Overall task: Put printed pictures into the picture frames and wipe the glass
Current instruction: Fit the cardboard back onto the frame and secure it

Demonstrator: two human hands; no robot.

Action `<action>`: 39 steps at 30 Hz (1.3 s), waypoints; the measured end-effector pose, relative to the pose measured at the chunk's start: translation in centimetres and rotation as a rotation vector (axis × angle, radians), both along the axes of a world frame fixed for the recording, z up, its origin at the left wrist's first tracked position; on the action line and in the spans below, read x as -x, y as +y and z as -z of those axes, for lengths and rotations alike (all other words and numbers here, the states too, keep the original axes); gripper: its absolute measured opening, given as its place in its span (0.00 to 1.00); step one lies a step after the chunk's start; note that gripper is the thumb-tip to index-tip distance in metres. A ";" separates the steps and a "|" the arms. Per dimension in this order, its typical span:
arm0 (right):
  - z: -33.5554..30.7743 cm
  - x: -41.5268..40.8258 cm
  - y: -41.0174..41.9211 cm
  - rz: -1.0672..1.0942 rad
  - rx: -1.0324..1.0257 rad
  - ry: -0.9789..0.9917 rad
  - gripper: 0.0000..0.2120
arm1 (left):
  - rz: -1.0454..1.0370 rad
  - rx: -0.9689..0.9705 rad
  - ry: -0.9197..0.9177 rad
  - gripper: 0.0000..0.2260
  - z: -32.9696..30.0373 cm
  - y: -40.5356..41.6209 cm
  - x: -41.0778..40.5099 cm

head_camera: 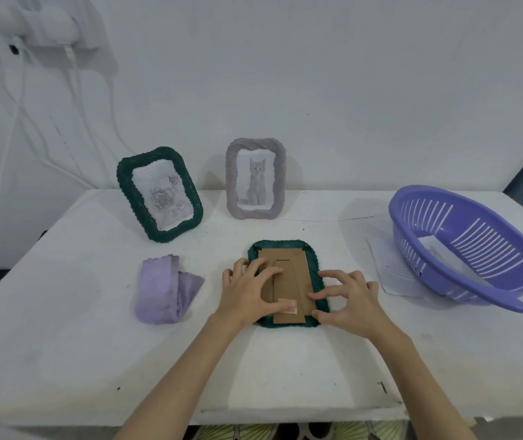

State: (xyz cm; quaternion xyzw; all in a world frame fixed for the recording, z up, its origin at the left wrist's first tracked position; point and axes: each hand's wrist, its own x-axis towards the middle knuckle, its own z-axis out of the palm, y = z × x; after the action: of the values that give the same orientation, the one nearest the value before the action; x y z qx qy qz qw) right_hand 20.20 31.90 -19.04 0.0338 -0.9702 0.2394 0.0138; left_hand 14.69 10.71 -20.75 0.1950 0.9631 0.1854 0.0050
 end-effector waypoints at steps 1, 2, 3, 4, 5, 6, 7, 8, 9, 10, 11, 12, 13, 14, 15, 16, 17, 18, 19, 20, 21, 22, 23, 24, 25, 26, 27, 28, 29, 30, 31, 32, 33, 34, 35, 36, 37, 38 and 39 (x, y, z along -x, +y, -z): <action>0.1 -0.1 -0.1 0.012 0.016 0.009 0.10 | 0.000 -0.002 -0.002 0.41 0.0 0.0 0.0; 0.3 -0.2 -0.1 0.018 0.027 0.011 0.09 | 0.000 -0.007 -0.006 0.41 0.1 0.0 0.0; 0.4 -0.3 -0.2 0.022 0.038 0.007 0.09 | -0.001 -0.012 -0.009 0.41 0.2 0.0 0.0; 0.6 -0.4 -0.2 0.027 0.054 -0.001 0.08 | -0.002 -0.016 -0.009 0.40 0.3 0.0 0.0; 0.6 -0.5 -0.3 0.038 0.077 -0.008 0.08 | -0.006 -0.020 -0.008 0.40 0.3 0.0 0.0; 0.6 -0.5 -0.4 0.052 0.100 -0.014 0.07 | -0.007 -0.021 -0.005 0.40 0.4 0.0 -0.1; 0.7 -0.4 -0.5 0.063 0.112 -0.018 0.07 | -0.009 -0.022 -0.006 0.40 0.4 0.0 -0.1; 0.7 -0.3 -0.6 0.065 0.109 -0.018 0.07 | -0.009 -0.024 -0.008 0.40 0.4 0.0 -0.1; 0.7 -0.1 -0.7 0.063 0.098 -0.016 0.07 | -0.008 -0.028 -0.011 0.40 0.3 0.0 -0.1; 0.8 -0.1 -0.7 0.061 0.090 -0.019 0.07 | -0.006 -0.033 -0.018 0.40 0.3 0.0 -0.1; 0.8 -0.1 -0.6 0.062 0.090 -0.025 0.07 | -0.004 -0.038 -0.024 0.40 0.3 0.0 -0.1; 0.9 -0.2 -0.6 0.064 0.099 -0.032 0.06 | -0.002 -0.040 -0.030 0.39 0.3 0.0 -0.1; 0.9 -0.3 -0.6 0.066 0.110 -0.032 0.06 | 0.000 -0.041 -0.036 0.37 0.3 0.0 -0.2; 0.9 -0.4 -0.6 0.069 0.109 -0.026 0.07 | 0.001 -0.039 -0.042 0.35 0.2 0.0 -0.2; 0.8 -0.4 -0.7 0.072 0.092 -0.021 0.09 | 0.004 -0.039 -0.046 0.33 0.2 0.0 -0.3; 0.7 -0.5 -0.9 0.075 0.061 -0.021 0.15 | 0.010 -0.047 -0.056 0.31 0.1 0.0 -0.3; 0.6 -0.5 -1.3 0.077 0.019 -0.018 0.21 | 0.018 -0.071 -0.080 0.28 0.0 -0.1 -0.2; 0.6 -0.5 -1.7 0.076 -0.029 -0.007 0.25 | 0.023 -0.118 -0.118 0.24 -0.2 -0.2 -0.1; 0.7 -0.5 -2.1 0.074 -0.075 0.009 0.28 | 0.024 -0.179 -0.157 0.22 -0.4 -0.6 0.0; 0.8 -0.6 -2.3 0.079 -0.107 0.025 0.30 | 0.024 -0.235 -0.185 0.21 -0.5 -1.1 0.1; 1.0 -0.7 -2.5 0.086 -0.129 0.034 0.31 | 0.033 -0.267 -0.192 0.22 -0.5 -1.7 0.1; 1.2 -0.8 -2.6 0.093 -0.142 0.037 0.30 | 0.049 -0.270 -0.179 0.26 -0.5 -2.3 0.1; 1.3 -0.8 -2.6 0.100 -0.150 0.032 0.29 | 0.070 -0.260 -0.162 0.29 -0.4 -3.0 0.0; 1.5 -0.8 -2.6 0.106 -0.155 0.029 0.27 | 0.092 -0.252 -0.152 0.31 -0.4 -3.5 -0.2; 1.5 -0.7 -2.6 0.107 -0.153 0.028 0.27 | 0.113 -0.247 -0.149 0.32 -0.4 -3.9 -0.4; 1.6 -0.7 -2.6 0.106 -0.147 0.029 0.27 | 0.133 -0.239 -0.150 0.32 -0.3 -4.2 -0.6; 1.6 -0.6 -2.6 0.105 -0.142 0.030 0.29 | 0.152 -0.230 -0.146 0.32 -0.3 -4.3 -0.7; 1.6 -0.6 -2.5 0.104 -0.144 0.028 0.31 | 0.163 -0.223 -0.137 0.32 -0.4 -4.3 -0.8; 1.6 -0.6 -2.5 0.100 -0.153 0.027 0.32 | 0.167 -0.221 -0.125 0.32 -0.4 -4.2 -0.8; 1.6 -0.6 -2.5 0.096 -0.164 0.026 0.32 | 0.168 -0.223 -0.113 0.31 -0.4 -4.1 -0.8; 1.5 -0.6 -2.5 0.092 -0.172 0.022 0.31 | 0.166 -0.223 -0.108 0.31 -0.3 -4.1 -0.8; 1.4 -0.5 -2.4 0.092 -0.175 0.017 0.28 | 0.165 -0.222 -0.110 0.32 -0.3 -4.1 -0.8; 1.3 -0.4 -2.4 0.090 -0.173 0.013 0.25 | 0.163 -0.220 -0.118 0.32 -0.4 -4.1 -0.8; 1.3 -0.4 -2.4 0.088 -0.173 0.012 0.24 | 0.166 -0.216 -0.123 0.32 -0.4 -4.1 -0.8; 1.2 -0.4 -2.4 0.087 -0.172 0.011 0.24 | 0.171 -0.207 -0.123 0.33 -0.5 -4.1 -0.8; 1.3 -0.4 -2.4 0.088 -0.173 0.010 0.24 | 0.178 -0.192 -0.122 0.33 -0.6 -4.1 -0.8; 1.2 -0.4 -2.5 0.089 -0.173 0.012 0.23 | 0.184 -0.172 -0.122 0.34 -0.7 -4.0 -0.8; 1.3 -0.4 -2.5 0.092 -0.169 0.014 0.22 | 0.189 -0.156 -0.122 0.35 -0.7 -4.0 -0.7; 1.3 -0.4 -2.5 0.096 -0.159 0.021 0.22 | 0.192 -0.149 -0.119 0.35 -0.8 -3.9 -0.7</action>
State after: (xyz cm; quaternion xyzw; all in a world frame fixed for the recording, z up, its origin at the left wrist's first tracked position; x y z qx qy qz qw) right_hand 20.58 29.39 -20.31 -0.0092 -0.9864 0.1605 0.0328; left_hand 15.37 6.78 -19.99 0.2746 0.9217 0.2661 0.0653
